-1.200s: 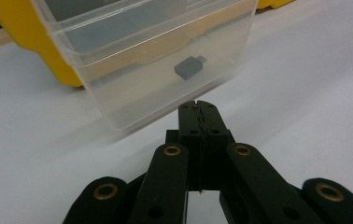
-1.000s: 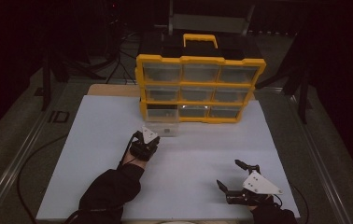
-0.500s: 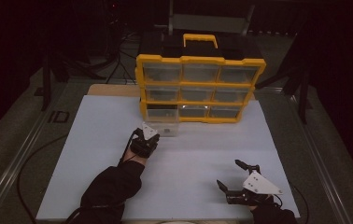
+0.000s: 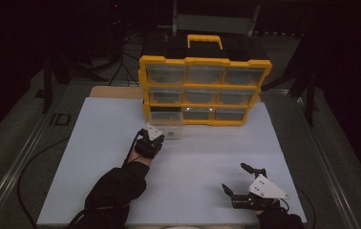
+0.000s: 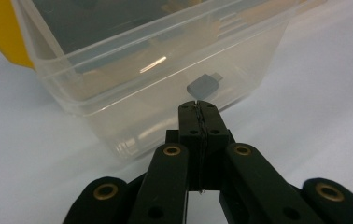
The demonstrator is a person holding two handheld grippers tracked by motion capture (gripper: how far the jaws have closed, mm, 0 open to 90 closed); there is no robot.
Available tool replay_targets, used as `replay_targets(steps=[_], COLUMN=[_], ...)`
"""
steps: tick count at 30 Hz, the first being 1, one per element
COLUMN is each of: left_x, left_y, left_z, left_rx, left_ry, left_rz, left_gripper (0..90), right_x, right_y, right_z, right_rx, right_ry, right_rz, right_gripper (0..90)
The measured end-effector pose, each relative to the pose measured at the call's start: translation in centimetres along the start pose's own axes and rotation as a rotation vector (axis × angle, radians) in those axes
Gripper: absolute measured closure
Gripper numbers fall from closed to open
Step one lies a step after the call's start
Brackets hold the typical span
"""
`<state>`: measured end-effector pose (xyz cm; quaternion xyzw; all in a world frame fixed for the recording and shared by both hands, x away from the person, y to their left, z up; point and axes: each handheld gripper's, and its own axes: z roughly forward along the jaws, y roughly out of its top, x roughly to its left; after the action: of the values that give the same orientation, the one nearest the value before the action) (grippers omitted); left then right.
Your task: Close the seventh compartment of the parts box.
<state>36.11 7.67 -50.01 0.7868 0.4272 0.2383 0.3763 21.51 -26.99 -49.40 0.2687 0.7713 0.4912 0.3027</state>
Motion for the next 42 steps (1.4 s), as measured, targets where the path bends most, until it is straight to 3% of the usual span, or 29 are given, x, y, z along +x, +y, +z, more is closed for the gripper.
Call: replay_targets(steps=[42], left_x=[1.3], left_y=[1.6], left_z=[1.6], left_rx=[0.002], left_ry=[0.017], left_rz=[0.005], left_gripper=[90.0], right_x=[-0.1], right_y=[0.0], right_z=[0.0], right_rx=[0.001], right_ry=[-0.007], right_rz=[-0.001], right_gripper=[8.0])
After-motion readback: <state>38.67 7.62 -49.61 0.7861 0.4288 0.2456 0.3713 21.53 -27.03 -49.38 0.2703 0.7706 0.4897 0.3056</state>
